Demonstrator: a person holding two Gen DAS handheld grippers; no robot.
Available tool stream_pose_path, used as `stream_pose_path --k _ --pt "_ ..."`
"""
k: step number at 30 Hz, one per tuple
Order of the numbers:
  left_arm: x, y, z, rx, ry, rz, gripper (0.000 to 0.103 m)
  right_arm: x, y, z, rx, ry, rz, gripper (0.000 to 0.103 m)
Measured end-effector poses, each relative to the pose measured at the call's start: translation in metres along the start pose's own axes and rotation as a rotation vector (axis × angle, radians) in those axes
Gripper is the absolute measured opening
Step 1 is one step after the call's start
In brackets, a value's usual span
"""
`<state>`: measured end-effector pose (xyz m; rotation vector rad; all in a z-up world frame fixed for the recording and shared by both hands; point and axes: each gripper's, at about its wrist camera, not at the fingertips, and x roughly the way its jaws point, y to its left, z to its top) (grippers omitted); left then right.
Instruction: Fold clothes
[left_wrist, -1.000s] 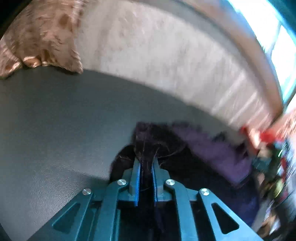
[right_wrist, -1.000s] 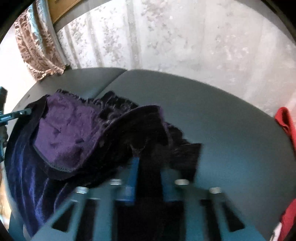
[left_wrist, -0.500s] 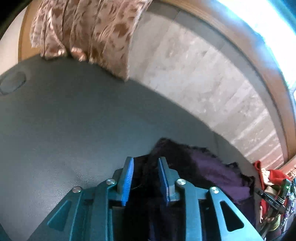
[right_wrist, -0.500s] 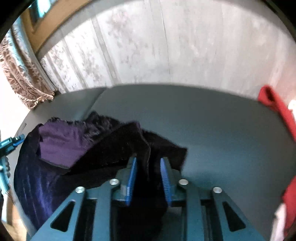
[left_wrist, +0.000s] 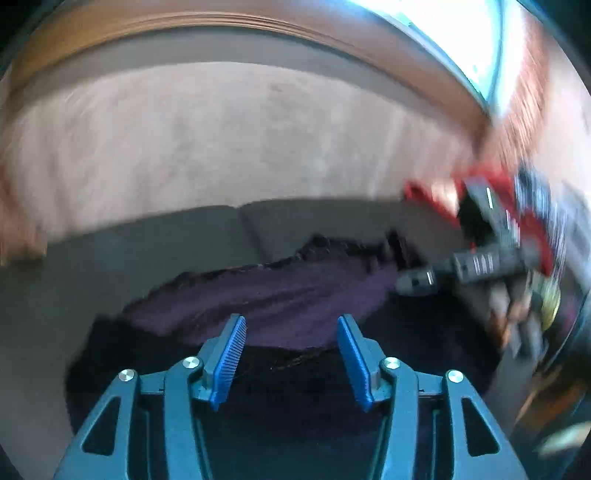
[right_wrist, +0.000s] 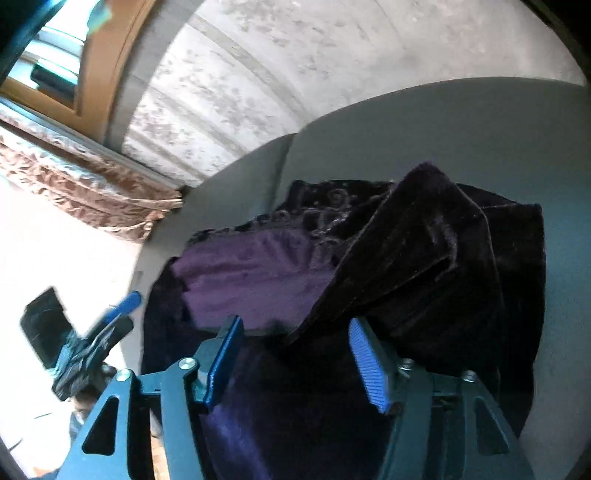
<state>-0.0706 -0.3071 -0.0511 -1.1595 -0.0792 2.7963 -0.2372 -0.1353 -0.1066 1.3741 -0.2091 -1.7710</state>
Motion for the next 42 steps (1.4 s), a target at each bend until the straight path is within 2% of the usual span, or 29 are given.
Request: stream_pose_path --k 1,2,4,10,11,13,14,17,20,21,22,23,25,26,28,31,34,37,38,40,42 --pt "0.005 -0.003 0.001 0.049 0.022 -0.012 0.053 0.001 -0.001 0.0 0.003 -0.009 -0.008 0.022" --pt "0.01 -0.005 0.001 0.097 0.045 -0.024 0.053 0.001 -0.003 0.001 0.005 -0.018 -0.009 0.016" --pt "0.022 -0.01 0.001 0.184 0.099 -0.058 0.053 0.0 -0.006 0.002 0.01 -0.037 -0.011 0.013" --pt "0.042 -0.014 -0.007 0.304 0.207 -0.138 0.052 -0.001 -0.009 0.002 -0.017 -0.055 0.0 0.011" --pt "0.045 -0.014 -0.007 0.315 0.226 -0.144 0.047 -0.002 -0.009 0.003 -0.02 -0.06 0.005 0.011" --pt "0.048 -0.012 -0.005 0.327 0.228 -0.116 0.011 -0.003 -0.009 0.005 -0.023 -0.073 0.019 0.011" --pt "0.049 -0.01 -0.003 0.317 0.222 -0.106 0.007 -0.005 -0.008 0.007 -0.021 -0.082 0.031 0.011" --pt "0.049 0.005 0.007 0.215 0.153 -0.068 0.005 -0.009 -0.006 0.016 -0.016 -0.117 0.061 0.011" --pt "0.055 0.034 0.02 0.002 0.077 -0.038 0.007 -0.01 -0.005 0.03 0.016 -0.166 0.093 0.011" --pt "0.058 0.045 0.021 -0.078 0.067 -0.024 0.023 -0.008 -0.007 0.036 0.038 -0.177 0.11 0.013" --pt "0.061 0.057 0.022 -0.157 0.062 -0.01 0.034 -0.005 -0.011 0.04 0.07 -0.18 0.13 0.015" --pt "0.06 0.066 0.021 -0.219 0.061 -0.005 0.036 -0.002 -0.016 0.041 0.108 -0.18 0.15 0.016" --pt "0.045 0.082 0.016 -0.319 0.006 -0.014 0.044 -0.001 -0.025 0.043 0.166 -0.186 0.186 0.039" --pt "0.035 0.088 0.012 -0.351 -0.026 -0.007 0.045 -0.005 -0.027 0.041 0.164 -0.202 0.199 0.043" --pt "0.017 0.095 0.004 -0.383 -0.075 0.009 0.046 -0.016 -0.026 0.036 0.144 -0.232 0.216 0.052" --pt "-0.01 0.1 -0.012 -0.38 -0.12 0.035 0.046 -0.031 -0.018 0.025 0.09 -0.249 0.207 0.054" --pt "-0.009 0.093 -0.02 -0.303 -0.087 0.082 0.046 -0.035 0.001 0.014 -0.011 -0.235 0.156 0.058" --pt "0.002 0.087 -0.033 -0.27 -0.034 0.232 0.045 -0.024 0.011 0.009 -0.079 -0.229 0.028 0.062" --pt "0.004 0.089 -0.038 -0.291 -0.032 0.25 0.045 -0.019 0.012 0.008 -0.091 -0.229 -0.021 0.063" --pt "0.003 0.1 -0.058 -0.386 -0.023 0.255 0.045 -0.007 -0.003 0.004 -0.048 -0.22 -0.073 0.072" --pt "0.0 0.111 -0.077 -0.48 -0.013 0.228 0.041 -0.002 -0.013 -0.007 -0.081 -0.258 -0.059 0.072"
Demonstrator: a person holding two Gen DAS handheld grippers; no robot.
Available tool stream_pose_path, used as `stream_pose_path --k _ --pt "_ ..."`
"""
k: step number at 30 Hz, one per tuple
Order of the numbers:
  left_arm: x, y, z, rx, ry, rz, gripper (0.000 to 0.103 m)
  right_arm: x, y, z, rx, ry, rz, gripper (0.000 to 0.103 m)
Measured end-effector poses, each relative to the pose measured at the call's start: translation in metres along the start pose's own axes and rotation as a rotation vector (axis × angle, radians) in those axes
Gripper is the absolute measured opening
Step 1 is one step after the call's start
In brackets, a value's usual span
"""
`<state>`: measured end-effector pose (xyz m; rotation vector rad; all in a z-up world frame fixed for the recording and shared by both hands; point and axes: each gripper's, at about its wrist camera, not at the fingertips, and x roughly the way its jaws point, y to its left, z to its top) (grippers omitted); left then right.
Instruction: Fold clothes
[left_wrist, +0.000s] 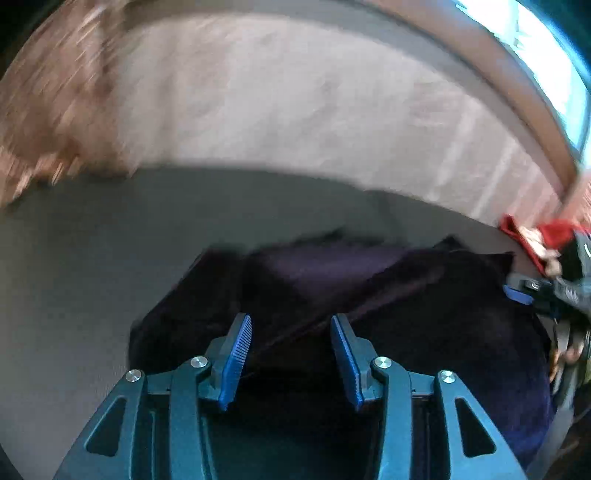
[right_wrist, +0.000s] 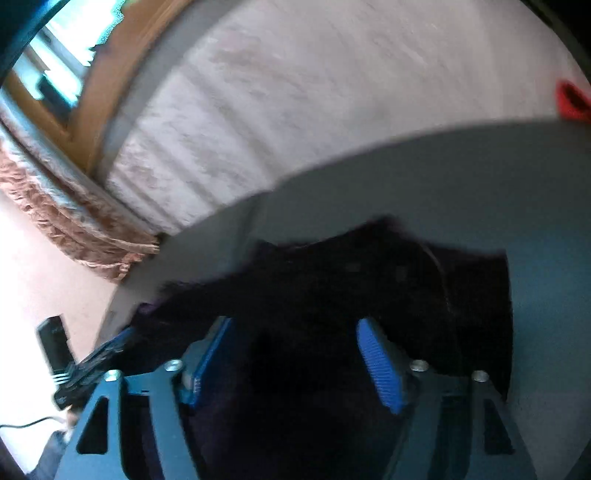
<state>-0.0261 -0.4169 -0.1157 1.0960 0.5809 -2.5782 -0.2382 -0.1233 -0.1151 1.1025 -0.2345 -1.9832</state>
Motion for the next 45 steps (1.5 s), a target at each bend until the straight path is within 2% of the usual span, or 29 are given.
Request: stream_pose_path --k 3,5,7,9,11,14,16,19,25,27,28,30,31,34,37,39,41,43,44,45 --pt "-0.016 0.012 0.003 -0.045 -0.027 -0.07 0.042 -0.004 -0.002 -0.004 -0.012 -0.009 0.04 0.075" --pt "-0.021 0.007 0.014 0.023 -0.033 -0.081 0.043 -0.002 0.0 -0.003 -0.025 -0.005 0.047 0.079" --pt "-0.021 -0.01 0.024 0.16 -0.039 -0.043 0.045 -0.001 0.002 -0.003 -0.041 0.0 0.053 0.085" --pt "-0.021 -0.028 0.035 0.306 -0.042 -0.005 0.045 -0.001 0.004 -0.004 -0.05 0.002 0.051 0.086" --pt "-0.007 -0.047 0.04 0.478 0.025 0.032 0.045 0.0 0.004 -0.005 -0.055 0.002 0.05 0.087" --pt "0.012 -0.055 0.045 0.617 0.106 0.062 0.045 0.001 0.005 -0.006 -0.055 0.001 0.052 0.087" --pt "0.02 -0.052 0.048 0.661 0.143 0.051 0.045 0.001 0.005 -0.006 -0.054 -0.001 0.056 0.088" --pt "0.018 -0.041 0.053 0.695 0.139 0.026 0.045 0.001 0.006 -0.006 -0.053 -0.003 0.063 0.089" --pt "0.026 -0.03 0.047 0.776 0.246 -0.018 0.044 0.001 0.006 -0.007 -0.055 -0.003 0.076 0.092" --pt "0.028 -0.028 0.045 0.77 0.262 -0.024 0.038 0.001 0.007 -0.007 -0.057 -0.003 0.078 0.093" --pt "0.028 -0.028 0.045 0.761 0.259 -0.02 0.03 0.001 0.007 -0.007 -0.057 -0.004 0.078 0.093" --pt "0.024 -0.027 0.043 0.739 0.239 -0.008 0.012 0.001 0.006 -0.007 -0.057 -0.004 0.08 0.093" --pt "0.02 -0.024 0.044 0.709 0.215 -0.004 0.007 0.001 0.006 -0.007 -0.056 -0.005 0.081 0.093" --pt "0.009 -0.013 0.049 0.6 0.133 0.004 0.002 0.001 0.006 -0.008 -0.055 -0.006 0.084 0.093" --pt "0.0 0.003 0.061 0.446 0.051 0.0 0.001 0.001 0.006 -0.007 -0.055 -0.006 0.084 0.093" --pt "-0.005 0.01 0.071 0.374 0.015 -0.011 0.001 0.001 0.006 -0.007 -0.055 -0.006 0.084 0.093" --pt "-0.004 0.006 0.075 0.4 0.046 -0.041 0.005 0.001 0.006 -0.008 -0.056 -0.006 0.084 0.093" --pt "0.004 -0.007 0.069 0.511 0.14 -0.061 0.026 0.001 0.007 -0.008 -0.055 -0.006 0.085 0.093" --pt "0.008 -0.014 0.065 0.568 0.188 -0.069 0.03 0.001 0.006 -0.008 -0.054 -0.007 0.086 0.093" --pt "0.012 -0.02 0.061 0.623 0.215 -0.049 0.041 0.001 0.006 -0.008 -0.053 -0.008 0.087 0.093"
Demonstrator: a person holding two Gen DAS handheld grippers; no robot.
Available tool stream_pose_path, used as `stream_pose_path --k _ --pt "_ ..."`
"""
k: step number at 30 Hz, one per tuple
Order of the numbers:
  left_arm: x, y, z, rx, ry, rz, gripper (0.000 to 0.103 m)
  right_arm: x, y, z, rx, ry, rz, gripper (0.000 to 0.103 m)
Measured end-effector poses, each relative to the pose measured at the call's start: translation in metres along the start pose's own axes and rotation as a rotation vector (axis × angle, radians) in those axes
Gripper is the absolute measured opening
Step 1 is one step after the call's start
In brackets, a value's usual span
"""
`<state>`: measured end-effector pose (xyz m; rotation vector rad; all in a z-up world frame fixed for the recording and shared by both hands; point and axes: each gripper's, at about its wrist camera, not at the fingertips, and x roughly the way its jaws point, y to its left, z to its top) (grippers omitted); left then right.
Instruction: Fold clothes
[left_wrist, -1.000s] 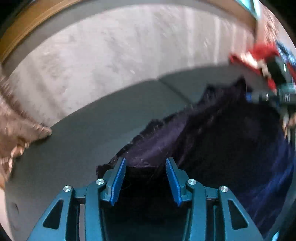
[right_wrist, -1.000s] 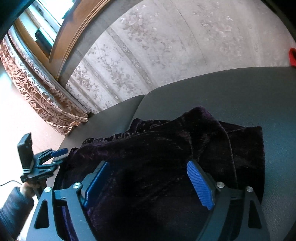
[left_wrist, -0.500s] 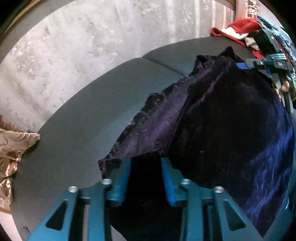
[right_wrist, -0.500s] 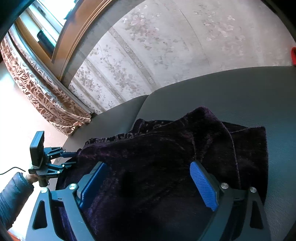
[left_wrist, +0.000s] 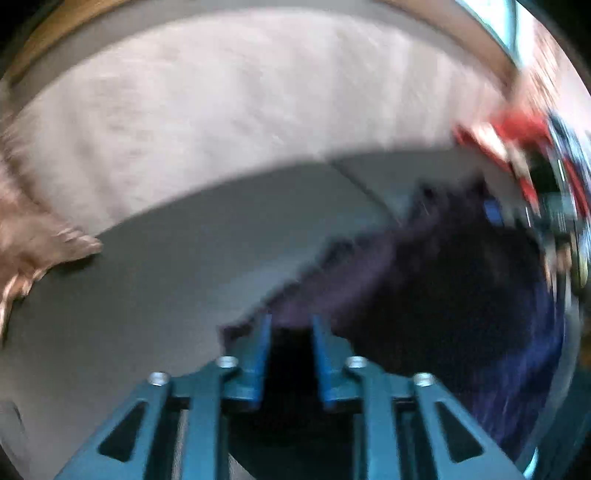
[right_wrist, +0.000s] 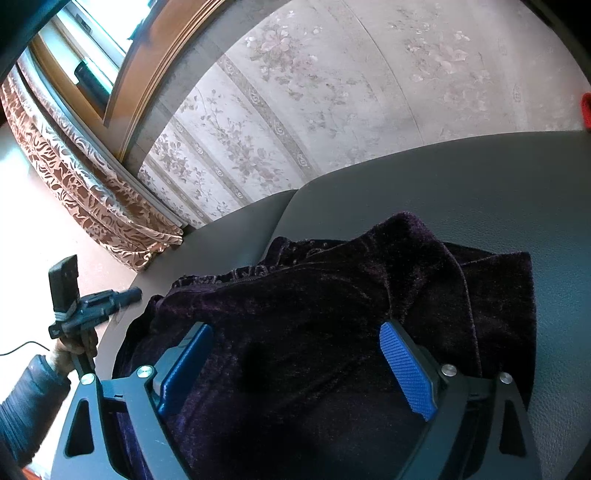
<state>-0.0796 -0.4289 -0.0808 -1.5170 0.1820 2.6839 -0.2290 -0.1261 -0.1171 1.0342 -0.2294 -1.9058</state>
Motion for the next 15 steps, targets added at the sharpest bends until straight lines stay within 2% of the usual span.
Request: stream_pose_path --k 2,5,6,7,8,12,14,15 --pt "0.007 -0.008 0.001 0.073 0.051 0.04 0.043 0.0 0.0 0.0 0.002 -0.001 0.003 0.093" --pt "0.02 -0.003 0.004 0.053 0.1 0.092 0.042 0.0 -0.001 0.0 0.002 -0.002 0.005 0.094" --pt "0.021 -0.001 0.003 0.043 0.096 0.098 0.028 0.0 -0.001 0.0 0.003 -0.002 0.007 0.094" --pt "0.022 -0.001 0.002 0.032 0.085 0.099 0.011 0.0 -0.001 0.0 0.004 -0.003 0.01 0.094" --pt "0.022 0.0 0.0 0.022 0.075 0.101 0.008 -0.001 -0.001 -0.001 0.005 -0.004 0.013 0.095" --pt "0.01 -0.015 -0.01 0.047 0.02 0.118 0.004 -0.001 -0.003 0.0 0.01 -0.005 0.025 0.096" --pt "-0.005 -0.013 -0.013 -0.002 -0.041 0.098 0.004 -0.001 -0.003 0.0 0.011 -0.006 0.03 0.096" --pt "-0.016 -0.006 -0.012 -0.06 -0.09 0.074 0.004 -0.002 -0.003 0.0 0.012 -0.006 0.031 0.096"
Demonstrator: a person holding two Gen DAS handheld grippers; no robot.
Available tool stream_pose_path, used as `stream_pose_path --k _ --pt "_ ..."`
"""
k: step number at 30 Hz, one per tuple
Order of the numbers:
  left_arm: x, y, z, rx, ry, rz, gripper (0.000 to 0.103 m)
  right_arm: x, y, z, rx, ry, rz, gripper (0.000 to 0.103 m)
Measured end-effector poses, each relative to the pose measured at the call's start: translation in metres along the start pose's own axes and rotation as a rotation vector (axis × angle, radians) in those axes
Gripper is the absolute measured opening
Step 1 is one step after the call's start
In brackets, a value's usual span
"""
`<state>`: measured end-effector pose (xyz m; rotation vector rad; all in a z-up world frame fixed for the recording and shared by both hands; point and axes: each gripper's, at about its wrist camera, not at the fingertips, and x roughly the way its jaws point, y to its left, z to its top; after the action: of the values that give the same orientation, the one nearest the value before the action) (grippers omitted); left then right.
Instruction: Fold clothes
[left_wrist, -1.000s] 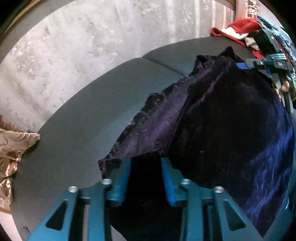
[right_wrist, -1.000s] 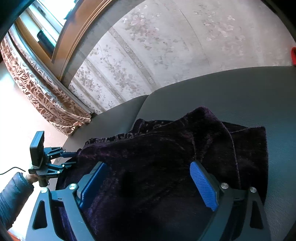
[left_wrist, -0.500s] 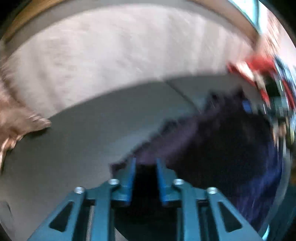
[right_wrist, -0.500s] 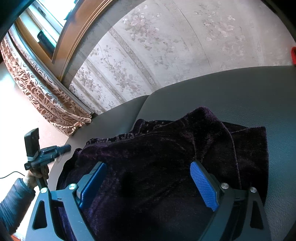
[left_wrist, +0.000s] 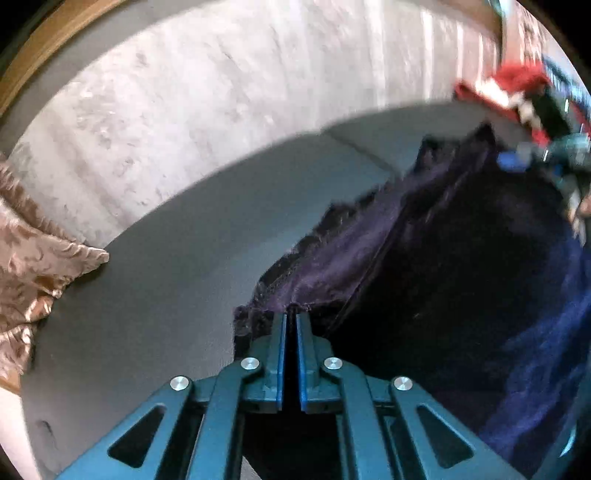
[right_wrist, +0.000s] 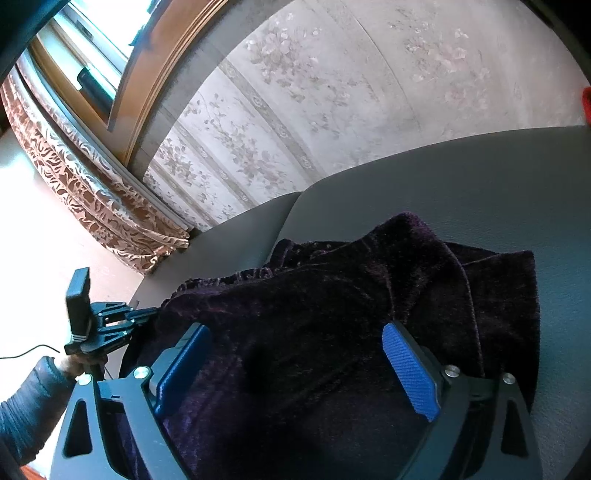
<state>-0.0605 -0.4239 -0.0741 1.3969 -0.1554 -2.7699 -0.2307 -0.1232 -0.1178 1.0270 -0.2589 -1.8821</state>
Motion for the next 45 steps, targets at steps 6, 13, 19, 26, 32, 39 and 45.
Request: stream_pose_path --k 6,13,19,26,32,39,45 --pt "-0.022 0.052 0.017 -0.329 -0.17 -0.063 0.003 0.0 0.0 0.0 -0.002 0.002 -0.002 0.096" --pt "0.029 0.059 -0.007 -0.487 0.001 0.087 0.007 -0.001 0.002 0.001 -0.001 0.002 -0.002 0.096" --pt "-0.016 0.08 -0.04 -0.747 -0.093 0.208 0.011 -0.001 0.002 0.0 0.001 -0.001 0.002 0.096" --pt "-0.073 0.04 -0.088 -0.786 -0.179 0.059 0.032 -0.002 0.002 0.0 0.001 -0.002 0.004 0.097" --pt "-0.079 -0.04 -0.113 -0.572 -0.052 0.133 0.041 -0.002 0.001 0.0 0.004 -0.002 0.008 0.097" --pt "-0.091 -0.07 -0.145 -0.568 -0.023 0.174 0.022 -0.007 0.006 -0.009 -0.001 0.012 0.033 0.097" --pt "-0.103 -0.064 -0.163 -0.696 -0.054 0.143 0.025 -0.021 0.005 -0.022 0.036 0.008 0.085 0.097"
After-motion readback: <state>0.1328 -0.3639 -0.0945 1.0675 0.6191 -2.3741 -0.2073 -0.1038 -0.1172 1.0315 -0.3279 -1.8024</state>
